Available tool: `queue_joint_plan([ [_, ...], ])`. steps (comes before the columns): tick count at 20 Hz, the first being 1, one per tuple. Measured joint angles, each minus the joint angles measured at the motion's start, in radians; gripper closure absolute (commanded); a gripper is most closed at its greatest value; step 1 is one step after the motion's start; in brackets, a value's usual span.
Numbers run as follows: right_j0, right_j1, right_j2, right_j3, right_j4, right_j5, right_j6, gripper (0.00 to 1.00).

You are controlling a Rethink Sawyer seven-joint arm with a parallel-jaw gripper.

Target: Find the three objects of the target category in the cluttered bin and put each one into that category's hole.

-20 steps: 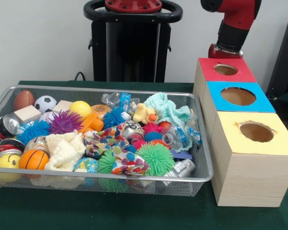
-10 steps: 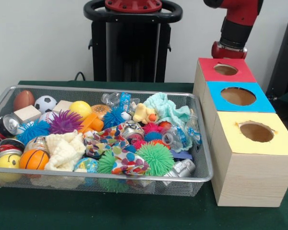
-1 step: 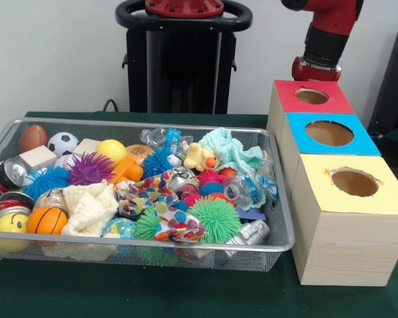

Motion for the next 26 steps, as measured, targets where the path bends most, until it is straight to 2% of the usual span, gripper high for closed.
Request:
queue_joint_plan([
  [2, -0.005, 0.0, 0.0, 0.002, 0.0, 0.0, 0.0, 0.0],
  [3, -0.015, 0.0, 0.0, 0.004, 0.0, 0.0, 0.0, 1.0],
  [12, -0.051, 0.0, 0.003, 0.006, -0.003, 0.0, 0.0, 1.0],
  [26, -0.051, -0.003, 0.003, 0.008, -0.007, 0.0, 0.0, 1.0],
])
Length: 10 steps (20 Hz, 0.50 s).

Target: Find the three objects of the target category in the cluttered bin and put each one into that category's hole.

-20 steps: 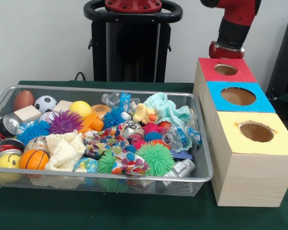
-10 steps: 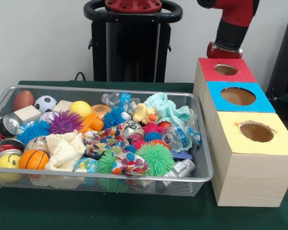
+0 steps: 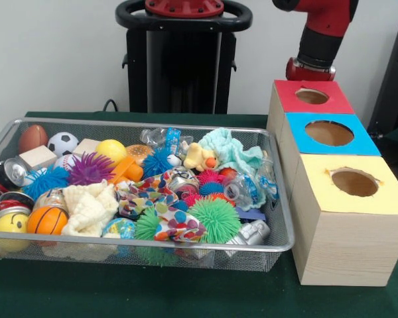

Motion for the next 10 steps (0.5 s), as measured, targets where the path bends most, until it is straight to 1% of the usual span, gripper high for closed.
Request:
queue_joint_plan([
  [5, 0.003, -0.022, 0.0, 0.005, 0.0, 0.001, 0.0, 1.0],
  [9, 0.014, -0.068, -0.003, 0.016, 0.0, 0.012, 0.0, 1.0],
  [10, 0.019, -0.091, -0.004, 0.023, 0.0, 0.02, 0.0, 1.0],
])
